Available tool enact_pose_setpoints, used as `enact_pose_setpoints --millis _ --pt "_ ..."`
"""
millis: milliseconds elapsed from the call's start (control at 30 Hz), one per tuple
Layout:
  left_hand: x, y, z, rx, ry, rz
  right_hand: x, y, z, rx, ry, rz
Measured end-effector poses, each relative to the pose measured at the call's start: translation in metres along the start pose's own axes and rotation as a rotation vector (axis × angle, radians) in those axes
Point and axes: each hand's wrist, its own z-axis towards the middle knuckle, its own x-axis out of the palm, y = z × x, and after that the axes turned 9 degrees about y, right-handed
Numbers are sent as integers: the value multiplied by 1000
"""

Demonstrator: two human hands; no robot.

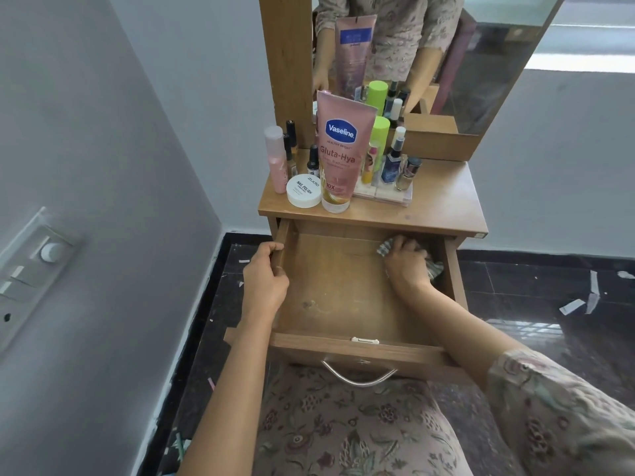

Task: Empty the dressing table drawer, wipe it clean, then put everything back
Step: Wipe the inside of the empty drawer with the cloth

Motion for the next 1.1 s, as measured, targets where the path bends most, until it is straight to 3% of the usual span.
enact_pose_setpoints --millis 167,300,500,633,767,1000,1100 --pt "0 -1 -1 -12 0 3 -9 1 13 78 177 -44" --pt "0 -1 -1 0 -2 -7 -24 -7 15 111 422 138" --pt "1 1 1 -9 -1 -20 -15 -17 -23 -20 562 140" --pt "1 3 1 -20 3 -30 -12 -23 -55 -194 526 99" --pt "2 3 1 -19 1 -41 -24 -27 -66 -234 504 186" --pt "2 4 4 -25 10 -39 -40 -35 -51 -242 174 320" --pt "1 4 5 -20 13 -43 -36 -30 -50 -331 94 360"
